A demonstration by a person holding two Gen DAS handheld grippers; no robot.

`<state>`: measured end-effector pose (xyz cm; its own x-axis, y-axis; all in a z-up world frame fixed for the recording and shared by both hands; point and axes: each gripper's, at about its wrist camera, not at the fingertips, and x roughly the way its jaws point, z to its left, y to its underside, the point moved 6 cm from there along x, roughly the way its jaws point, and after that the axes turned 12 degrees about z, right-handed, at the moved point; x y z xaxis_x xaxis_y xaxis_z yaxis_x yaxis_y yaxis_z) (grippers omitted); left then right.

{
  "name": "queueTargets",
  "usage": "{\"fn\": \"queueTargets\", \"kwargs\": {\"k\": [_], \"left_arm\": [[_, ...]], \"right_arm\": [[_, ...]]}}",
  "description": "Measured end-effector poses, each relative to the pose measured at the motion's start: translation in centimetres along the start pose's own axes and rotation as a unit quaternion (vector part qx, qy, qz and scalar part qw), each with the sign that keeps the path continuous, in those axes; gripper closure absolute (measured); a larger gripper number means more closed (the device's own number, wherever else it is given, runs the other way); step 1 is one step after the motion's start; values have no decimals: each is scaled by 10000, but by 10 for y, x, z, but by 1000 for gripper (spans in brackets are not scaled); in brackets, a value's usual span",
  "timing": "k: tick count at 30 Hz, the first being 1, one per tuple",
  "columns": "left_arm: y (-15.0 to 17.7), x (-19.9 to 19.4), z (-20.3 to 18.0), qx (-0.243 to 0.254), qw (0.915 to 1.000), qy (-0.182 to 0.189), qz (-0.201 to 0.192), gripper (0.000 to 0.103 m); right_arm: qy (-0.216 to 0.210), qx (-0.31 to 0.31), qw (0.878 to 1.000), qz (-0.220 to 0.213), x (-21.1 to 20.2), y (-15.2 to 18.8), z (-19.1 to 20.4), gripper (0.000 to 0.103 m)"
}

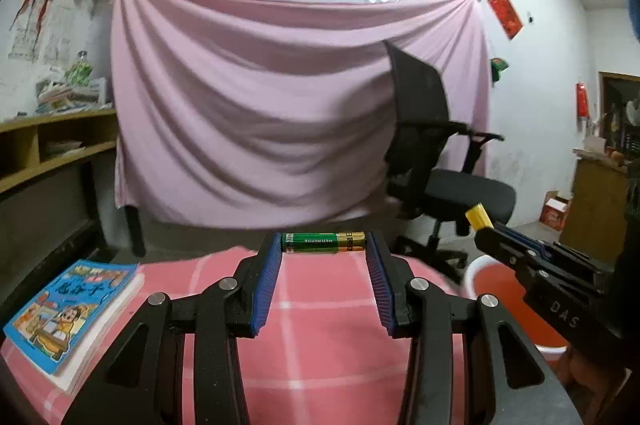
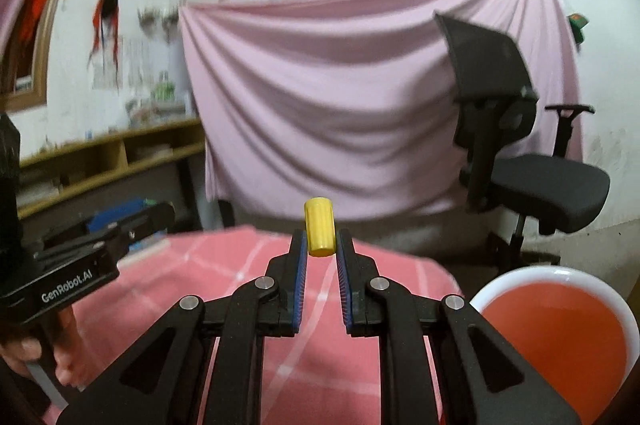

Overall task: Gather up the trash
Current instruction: 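Carry the battery and yellow cap over the bucket with both tools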

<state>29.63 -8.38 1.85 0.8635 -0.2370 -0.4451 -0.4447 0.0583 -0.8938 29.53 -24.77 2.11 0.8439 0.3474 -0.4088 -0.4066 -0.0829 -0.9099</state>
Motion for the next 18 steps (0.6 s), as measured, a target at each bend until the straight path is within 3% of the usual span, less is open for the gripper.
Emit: {"fn": "queueTargets", "kwargs": {"k": [5,8,18], "left_arm": [[-14,-12,-21,325,9992,21,-211,65],[-20,-12,-37,398,9989,127,-220,65],[-29,-11,-106,955,9938,448,-357,65]], "right_arm": [[175,105,9971,-730,-36,-18,-14,90],[293,217,9949,-941,-50,-23,-25,90],[682,561,9906,-1048,-83,-12,-75,90]]}}
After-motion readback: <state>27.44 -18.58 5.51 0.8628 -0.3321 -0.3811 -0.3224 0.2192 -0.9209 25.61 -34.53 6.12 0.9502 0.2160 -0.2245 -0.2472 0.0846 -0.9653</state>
